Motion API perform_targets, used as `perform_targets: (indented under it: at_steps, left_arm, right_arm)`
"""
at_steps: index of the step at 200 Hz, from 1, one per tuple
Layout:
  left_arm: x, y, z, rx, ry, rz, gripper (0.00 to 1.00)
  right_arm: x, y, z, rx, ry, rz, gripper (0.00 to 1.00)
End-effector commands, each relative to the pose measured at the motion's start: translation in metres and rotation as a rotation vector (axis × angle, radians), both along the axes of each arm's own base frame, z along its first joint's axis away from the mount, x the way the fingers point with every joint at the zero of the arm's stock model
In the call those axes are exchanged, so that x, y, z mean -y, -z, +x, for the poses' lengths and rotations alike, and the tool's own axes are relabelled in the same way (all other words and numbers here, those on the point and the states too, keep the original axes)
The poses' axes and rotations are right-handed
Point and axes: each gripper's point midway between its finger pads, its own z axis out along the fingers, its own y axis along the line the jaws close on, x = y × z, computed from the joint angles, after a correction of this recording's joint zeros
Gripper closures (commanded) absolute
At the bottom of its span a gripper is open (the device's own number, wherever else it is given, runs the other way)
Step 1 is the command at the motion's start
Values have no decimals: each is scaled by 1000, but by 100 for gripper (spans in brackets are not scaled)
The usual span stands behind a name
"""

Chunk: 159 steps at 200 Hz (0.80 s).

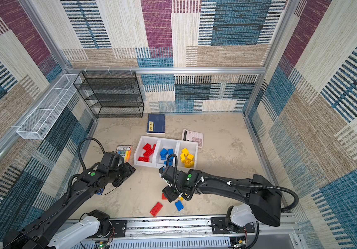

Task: Sort the legos into containers by color
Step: 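Withdraw the left gripper while the right gripper moves over a red brick, then lower the right gripper onto the red 2x2 brick and close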

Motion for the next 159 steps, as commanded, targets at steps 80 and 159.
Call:
perform_targets:
  at_steps: [80, 159]
  left_arm:
    - [0, 14, -6, -34, -47, -43, 33]
    - [-1, 17, -7, -31, -56, -44, 33]
  right_arm:
    - [-27, 33, 5, 81, -108, -98, 28]
    - [-24, 55, 5, 82, -124, -163, 39]
